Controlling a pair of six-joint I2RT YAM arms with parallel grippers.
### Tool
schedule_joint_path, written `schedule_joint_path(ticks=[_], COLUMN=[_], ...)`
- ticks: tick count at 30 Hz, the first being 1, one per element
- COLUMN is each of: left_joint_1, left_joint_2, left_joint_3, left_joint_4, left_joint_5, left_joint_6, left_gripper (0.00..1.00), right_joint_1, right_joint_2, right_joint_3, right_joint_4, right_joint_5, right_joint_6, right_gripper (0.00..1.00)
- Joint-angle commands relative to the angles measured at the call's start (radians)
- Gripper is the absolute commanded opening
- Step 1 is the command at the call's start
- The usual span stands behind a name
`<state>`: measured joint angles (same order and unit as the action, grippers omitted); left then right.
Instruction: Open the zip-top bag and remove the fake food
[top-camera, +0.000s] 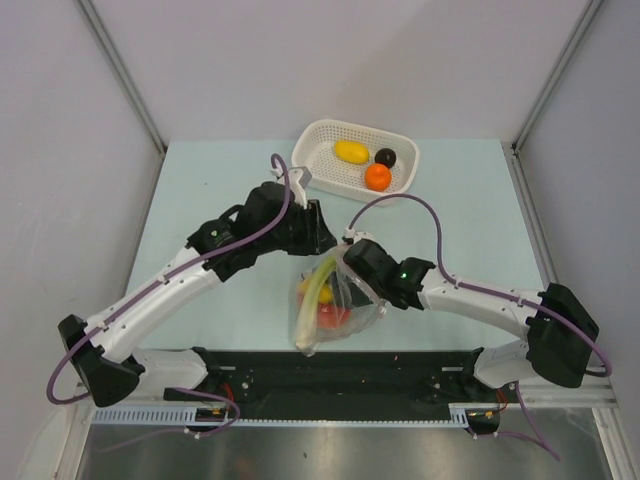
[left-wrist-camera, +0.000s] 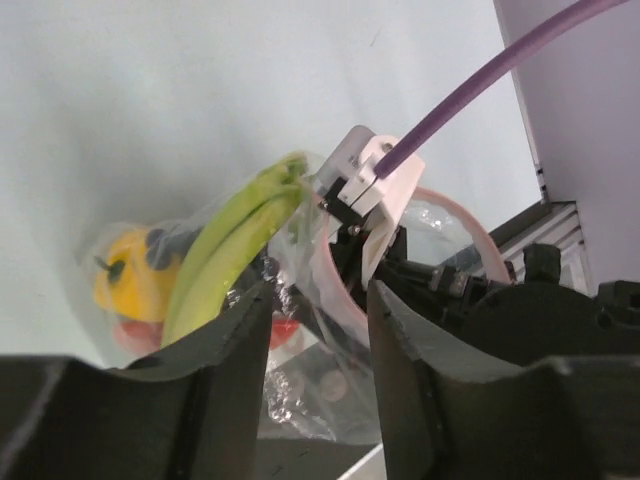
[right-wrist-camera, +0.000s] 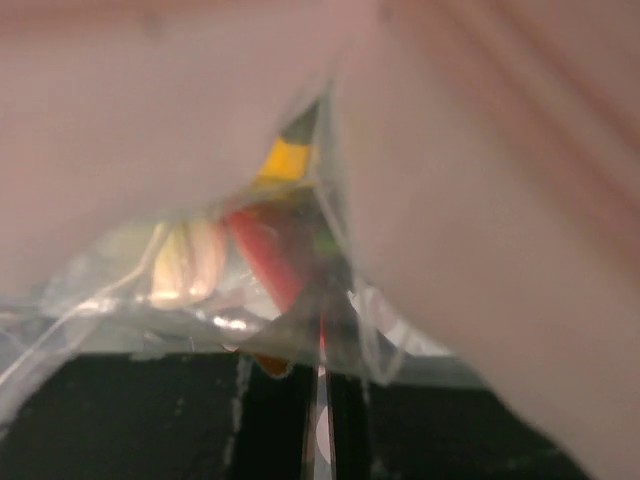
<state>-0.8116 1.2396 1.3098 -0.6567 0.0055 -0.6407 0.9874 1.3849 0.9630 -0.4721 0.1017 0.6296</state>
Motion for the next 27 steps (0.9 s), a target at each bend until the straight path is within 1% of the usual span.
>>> schedule_joint_path(ticks=[1,3,4,5,6,7,8,9,10,11,12,13,18,19,22,27], left_joint_1=[0.005,0.015,0.035,0.048,0.072,0.081,0.091,0.1,0.101,0.103,0.103,0.103,0.101,0.103,0.101,0.101], left_joint_2=[-0.055,-0.103,-0.114,-0.126,-0.126,-0.124,-0.111,-0.101,-0.089,-0.077,-0.051,-0.04,0.044,0.05,0.047,0.04], left_joint_3=[-0.018,-0.061,-0.079,-0.099,-0.151,-0.176,-0.2,-0.245,-0.262,-0.279,-0.306,-0.32,-0.394,-0.403,-0.443,-0.497], left_joint_4=[-0.058,-0.09,-0.122,-0.132,-0.135,-0.138,-0.136,-0.126,-0.115,-0.101,-0.087,-0.057,0.031,0.041,0.091,0.141], left_joint_5=[-0.113,-0.174,-0.183,-0.183,-0.161,-0.147,-0.135,-0.119,-0.086,-0.072,-0.056,-0.044,-0.016,0.016,0.043,0.065], left_joint_6=[-0.034,-0.046,-0.066,-0.074,-0.082,-0.097,-0.105,-0.109,-0.12,-0.125,-0.125,-0.125,-0.119,-0.122,-0.137,-0.139], left_gripper=[0.52,0.54,0.54,0.52,0.49,0.45,0.42,0.35,0.34,0.33,0.29,0.28,0.24,0.23,0.23,0.22], right_joint_1=[-0.012,-0.013,-0.015,-0.015,-0.015,-0.016,-0.016,-0.018,-0.018,-0.016,-0.016,-0.012,-0.004,0.0,0.005,0.033], right_joint_2=[-0.027,-0.033,-0.038,-0.041,-0.044,-0.046,-0.046,-0.047,-0.046,-0.046,-0.044,-0.041,-0.023,-0.017,0.014,0.063], right_joint_3=[-0.059,-0.081,-0.087,-0.093,-0.101,-0.105,-0.11,-0.113,-0.116,-0.121,-0.125,-0.136,-0.156,-0.158,-0.161,-0.19], right_joint_4=[0.141,0.161,0.165,0.179,0.185,0.188,0.2,0.205,0.211,0.214,0.217,0.225,0.242,0.24,0.239,0.293], right_joint_5=[-0.057,-0.068,-0.071,-0.077,-0.091,-0.092,-0.136,-0.151,-0.163,-0.18,-0.184,-0.191,-0.227,-0.227,-0.229,-0.273], right_joint_6=[0.016,0.015,0.009,0.004,-0.002,-0.005,-0.008,-0.014,-0.018,-0.021,-0.025,-0.028,-0.045,-0.056,-0.07,-0.088], right_gripper=[0.07,0.08,0.09,0.11,0.13,0.16,0.18,0.21,0.26,0.29,0.32,0.37,0.5,0.53,0.57,0.61])
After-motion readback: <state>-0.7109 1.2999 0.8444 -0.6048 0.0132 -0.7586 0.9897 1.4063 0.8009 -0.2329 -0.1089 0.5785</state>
